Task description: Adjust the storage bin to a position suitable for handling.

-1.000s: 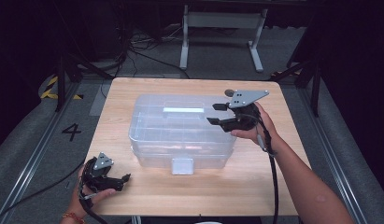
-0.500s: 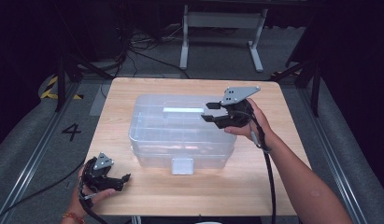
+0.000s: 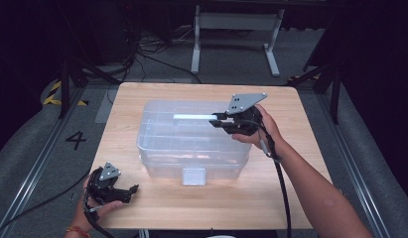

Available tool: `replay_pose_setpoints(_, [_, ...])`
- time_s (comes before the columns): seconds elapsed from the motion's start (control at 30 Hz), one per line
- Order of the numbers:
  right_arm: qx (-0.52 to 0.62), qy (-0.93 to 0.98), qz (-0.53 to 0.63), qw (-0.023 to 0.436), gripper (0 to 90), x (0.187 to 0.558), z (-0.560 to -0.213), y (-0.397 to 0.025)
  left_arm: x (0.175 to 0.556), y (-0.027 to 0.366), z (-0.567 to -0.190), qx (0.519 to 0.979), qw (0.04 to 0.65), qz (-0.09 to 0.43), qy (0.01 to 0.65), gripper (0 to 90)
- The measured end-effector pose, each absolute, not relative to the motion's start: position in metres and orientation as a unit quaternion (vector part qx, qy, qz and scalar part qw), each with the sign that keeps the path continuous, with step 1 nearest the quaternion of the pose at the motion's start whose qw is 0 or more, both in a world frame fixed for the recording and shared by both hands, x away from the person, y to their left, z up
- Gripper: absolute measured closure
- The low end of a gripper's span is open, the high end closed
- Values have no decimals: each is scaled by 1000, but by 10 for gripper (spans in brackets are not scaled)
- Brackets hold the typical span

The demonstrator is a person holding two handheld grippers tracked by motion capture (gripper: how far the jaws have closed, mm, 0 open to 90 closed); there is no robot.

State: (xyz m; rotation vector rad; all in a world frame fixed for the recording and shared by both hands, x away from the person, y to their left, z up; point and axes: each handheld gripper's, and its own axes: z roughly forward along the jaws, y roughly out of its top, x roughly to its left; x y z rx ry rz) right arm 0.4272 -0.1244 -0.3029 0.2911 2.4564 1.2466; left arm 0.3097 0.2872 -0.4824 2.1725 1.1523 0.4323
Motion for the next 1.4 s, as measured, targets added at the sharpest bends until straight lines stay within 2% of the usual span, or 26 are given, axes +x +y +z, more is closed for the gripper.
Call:
replay_pose_setpoints(0.93, [113,870,455,153,760,441,-296,-127,310,287,-482,825,317,163,438,49])
replay_pose_setpoints(1.2, [111,876,445,147,760,444,-291,-126,310,288,-482,821,322,167,440,88])
replay_pose_setpoints(1.3, [112,878,444,141,760,447,-289,-126,309,290,-481,821,326,170,437,164])
replay_pose_setpoints(1.4, [114,876,447,139,760,448,-289,-127,309,290,-480,822,321,169,439,174])
